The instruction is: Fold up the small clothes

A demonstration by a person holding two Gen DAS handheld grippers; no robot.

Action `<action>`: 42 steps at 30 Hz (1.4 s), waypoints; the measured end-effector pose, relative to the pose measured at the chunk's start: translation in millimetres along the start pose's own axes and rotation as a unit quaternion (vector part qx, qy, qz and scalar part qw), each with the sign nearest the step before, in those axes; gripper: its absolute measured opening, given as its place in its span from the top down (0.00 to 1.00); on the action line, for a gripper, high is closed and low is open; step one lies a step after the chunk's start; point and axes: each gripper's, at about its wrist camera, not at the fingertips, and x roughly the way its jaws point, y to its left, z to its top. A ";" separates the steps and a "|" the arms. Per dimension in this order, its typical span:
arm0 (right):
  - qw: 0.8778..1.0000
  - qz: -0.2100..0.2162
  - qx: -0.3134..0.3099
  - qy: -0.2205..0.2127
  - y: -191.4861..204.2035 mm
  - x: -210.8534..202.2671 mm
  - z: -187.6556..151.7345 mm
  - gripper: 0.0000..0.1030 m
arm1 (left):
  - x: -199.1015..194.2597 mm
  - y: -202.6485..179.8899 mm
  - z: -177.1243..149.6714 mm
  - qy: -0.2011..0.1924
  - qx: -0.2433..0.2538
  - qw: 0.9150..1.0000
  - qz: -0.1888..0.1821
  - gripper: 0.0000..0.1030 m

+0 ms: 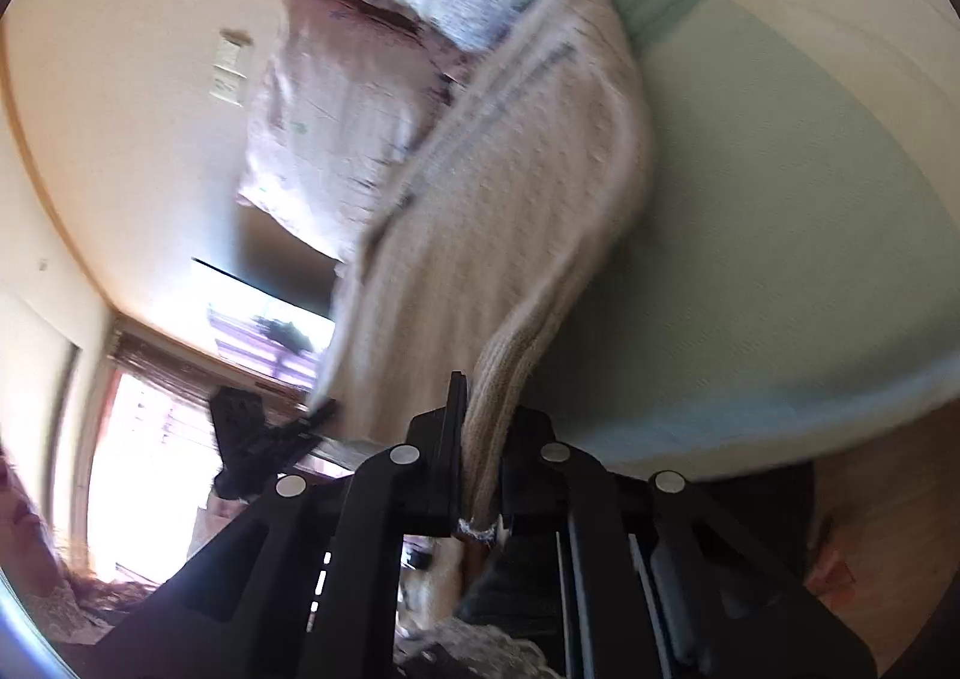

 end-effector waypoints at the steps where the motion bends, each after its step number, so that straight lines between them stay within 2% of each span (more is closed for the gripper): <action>1: 1.000 0.025 -0.007 -0.017 7.7 -0.9 8.8 0.92 | 0.0 -0.8 5.5 -0.001 0.001 1.000 -0.001 0.93; 3: 0.997 0.060 -0.024 -0.045 22.3 -2.1 27.3 0.92 | -6.2 -4.1 28.7 -0.017 0.005 1.000 -0.016 0.93; 5: 0.992 0.095 -0.041 -0.077 39.1 -0.4 56.1 0.92 | -18.9 -5.5 61.5 -0.055 0.014 0.998 -0.008 0.94; 7: 0.986 0.121 -0.051 -0.105 51.7 6.8 91.8 0.92 | -29.0 -6.7 103.4 -0.100 0.020 0.995 0.010 0.94; 9: 0.982 0.130 -0.056 -0.128 58.4 17.3 125.9 0.92 | -29.5 -10.3 151.2 -0.139 0.027 0.989 0.032 0.94; 12: 0.978 0.116 -0.049 -0.166 56.6 42.0 182.7 0.92 | -3.2 -19.3 217.2 -0.159 0.037 0.984 0.074 0.94; 14: 0.977 0.090 -0.018 -0.195 44.4 65.8 226.8 0.92 | 24.4 -19.2 252.1 -0.154 0.028 0.984 0.087 0.94; 16: 0.978 0.038 0.018 -0.206 23.4 90.1 261.3 0.88 | 62.5 -17.2 280.0 -0.133 0.014 0.985 0.107 0.89; 17: 0.980 0.003 0.033 -0.197 14.1 104.3 276.6 0.85 | 82.7 -13.3 292.2 -0.118 0.005 0.985 0.129 0.81; 18: 0.982 -0.035 0.045 -0.179 2.9 117.3 287.9 0.68 | 95.1 -6.8 297.7 -0.105 -0.008 0.984 0.146 0.73; 19: 0.983 -0.078 0.055 -0.156 -6.0 129.7 296.4 0.50 | 99.8 0.7 300.0 -0.099 -0.023 0.983 0.153 0.58; 20: 0.984 -0.094 0.060 -0.140 -10.4 134.4 297.4 0.43 | 95.3 6.1 296.5 -0.105 -0.027 0.984 0.143 0.50; 21: 0.986 -0.091 0.052 -0.132 -12.0 131.7 294.5 0.32 | 88.1 11.1 292.1 -0.114 -0.023 0.985 0.128 0.47; 22: 0.986 -0.091 0.029 -0.136 -9.1 125.4 290.7 0.19 | 80.2 15.5 286.5 -0.118 -0.017 0.985 0.123 0.38; 24: 0.981 -0.115 -0.014 -0.157 -1.5 109.2 283.0 0.11 | 71.1 28.4 274.6 -0.101 -0.010 0.988 0.114 0.35; 27: 0.982 -0.114 -0.022 -0.149 -2.7 97.9 280.0 0.11 | 79.4 50.0 263.1 -0.054 -0.032 0.995 0.080 0.35; 29: 0.985 -0.102 -0.009 -0.140 -8.6 99.3 281.1 0.11 | 92.2 59.1 258.7 -0.027 -0.041 0.996 0.073 0.37; 32: 0.987 -0.097 -0.004 -0.125 -11.0 101.2 270.4 0.11 | 111.1 66.5 251.8 -0.002 -0.054 0.997 0.058 0.39; 34: 0.989 -0.097 -0.005 -0.115 -11.5 107.8 266.2 0.11 | 116.6 67.5 246.7 -0.013 -0.055 0.997 0.053 0.41; 35: 0.989 -0.095 -0.005 -0.111 -11.9 108.6 264.3 0.11 | 118.1 67.8 246.0 -0.014 -0.059 0.997 0.050 0.47; 36: 0.990 -0.092 -0.004 -0.108 -12.3 108.3 262.6 0.11 | 119.3 71.0 245.3 -0.013 -0.075 0.996 0.035 0.60; 37: 0.991 -0.086 -0.005 -0.106 -12.9 106.3 260.3 0.11 | 122.7 78.5 243.6 -0.004 -0.110 0.994 0.011 0.72; 38: 0.991 -0.083 -0.005 -0.105 -12.0 105.3 260.0 0.11 | 121.0 87.1 239.9 -0.014 -0.153 0.988 -0.016 0.78; 40: 0.992 -0.075 -0.007 -0.103 -11.4 98.6 258.3 0.11 | 114.7 83.8 239.1 -0.027 -0.171 0.984 -0.046 0.80; 42: 0.992 -0.073 -0.016 -0.106 -9.2 88.8 257.2 0.11 | 104.0 58.9 243.2 -0.042 -0.156 0.983 -0.082 0.81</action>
